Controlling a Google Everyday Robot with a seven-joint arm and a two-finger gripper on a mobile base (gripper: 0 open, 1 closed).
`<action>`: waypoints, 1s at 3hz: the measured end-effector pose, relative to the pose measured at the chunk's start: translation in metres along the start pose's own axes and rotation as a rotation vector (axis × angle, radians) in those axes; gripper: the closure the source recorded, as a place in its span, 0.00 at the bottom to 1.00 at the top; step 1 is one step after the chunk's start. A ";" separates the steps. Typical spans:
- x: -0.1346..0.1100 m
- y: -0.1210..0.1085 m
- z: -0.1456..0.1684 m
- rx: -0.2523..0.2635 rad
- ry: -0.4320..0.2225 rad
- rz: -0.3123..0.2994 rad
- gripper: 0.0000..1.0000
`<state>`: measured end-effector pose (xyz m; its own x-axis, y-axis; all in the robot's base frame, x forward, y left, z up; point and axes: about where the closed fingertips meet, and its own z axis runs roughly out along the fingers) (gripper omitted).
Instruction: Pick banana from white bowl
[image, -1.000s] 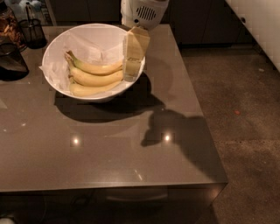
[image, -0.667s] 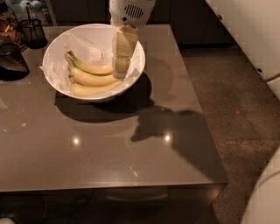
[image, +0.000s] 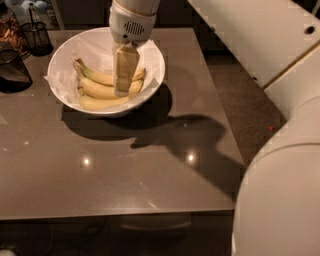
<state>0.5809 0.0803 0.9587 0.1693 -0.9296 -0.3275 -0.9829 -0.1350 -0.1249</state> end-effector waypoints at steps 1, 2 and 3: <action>-0.008 -0.003 0.021 -0.050 -0.005 -0.008 0.19; -0.014 -0.011 0.032 -0.076 -0.015 -0.021 0.29; -0.020 -0.019 0.033 -0.075 -0.017 -0.034 0.27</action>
Offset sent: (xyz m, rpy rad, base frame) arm 0.0052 0.0206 -0.0323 -0.0503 0.1436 0.0863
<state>0.5984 0.1125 0.9361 0.2030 -0.9181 -0.3404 -0.9792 -0.1922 -0.0655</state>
